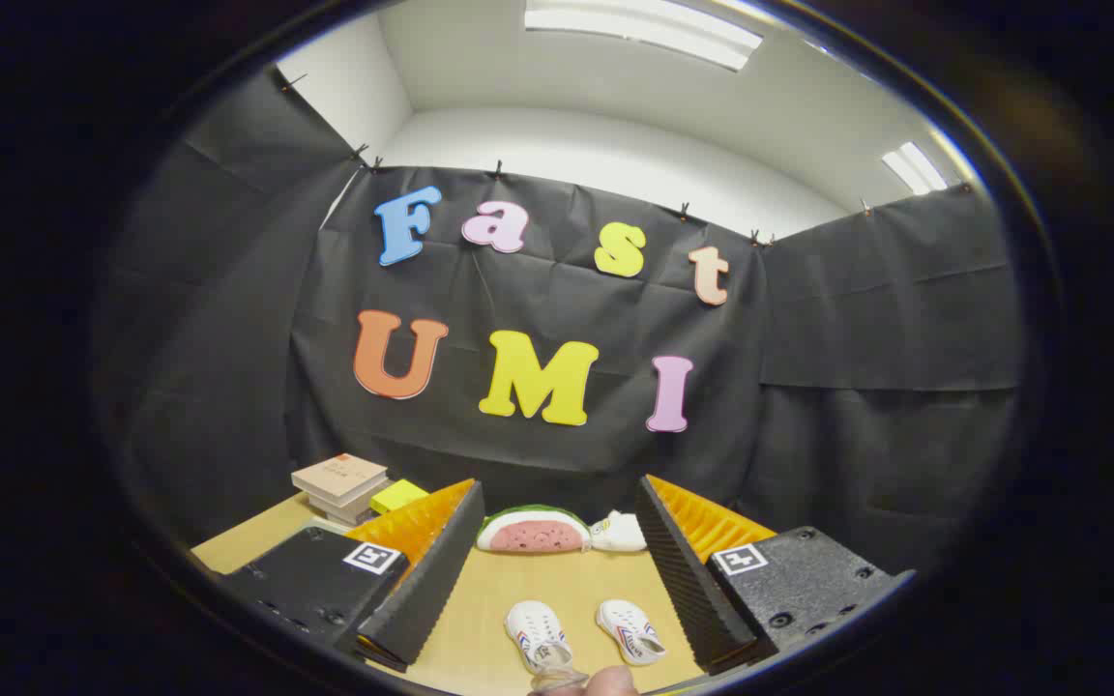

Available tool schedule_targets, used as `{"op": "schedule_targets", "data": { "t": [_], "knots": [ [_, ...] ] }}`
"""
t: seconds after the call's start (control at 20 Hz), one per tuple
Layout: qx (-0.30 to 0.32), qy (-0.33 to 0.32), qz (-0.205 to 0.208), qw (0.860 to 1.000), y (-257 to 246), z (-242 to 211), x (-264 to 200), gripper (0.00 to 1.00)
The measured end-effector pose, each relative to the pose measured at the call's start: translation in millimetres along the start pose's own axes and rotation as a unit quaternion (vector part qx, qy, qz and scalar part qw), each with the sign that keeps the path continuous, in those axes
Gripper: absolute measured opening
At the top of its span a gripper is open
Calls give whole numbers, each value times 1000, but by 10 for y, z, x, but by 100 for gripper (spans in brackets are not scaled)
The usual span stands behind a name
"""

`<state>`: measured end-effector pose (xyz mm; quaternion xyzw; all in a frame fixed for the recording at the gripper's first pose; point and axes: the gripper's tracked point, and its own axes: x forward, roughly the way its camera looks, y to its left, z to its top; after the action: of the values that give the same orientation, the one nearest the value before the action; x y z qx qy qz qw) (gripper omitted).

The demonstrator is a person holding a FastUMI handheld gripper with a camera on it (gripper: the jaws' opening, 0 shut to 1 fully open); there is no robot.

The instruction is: Open the storage box then place both shoes into the box .Put the left shoe in first, then the right shoe, with the right side of both shoes facing outward in a uniform manner.

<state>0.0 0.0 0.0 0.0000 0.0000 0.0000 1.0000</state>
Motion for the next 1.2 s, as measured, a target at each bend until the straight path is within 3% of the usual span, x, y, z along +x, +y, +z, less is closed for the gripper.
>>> {"op": "schedule_targets", "data": {
  "t": [0.5,1.2],
  "knots": [
    [5,5,27,1000,66,-24,-5,100],
    [14,1,30,999,19,-8,-9,100]
  ]
}}
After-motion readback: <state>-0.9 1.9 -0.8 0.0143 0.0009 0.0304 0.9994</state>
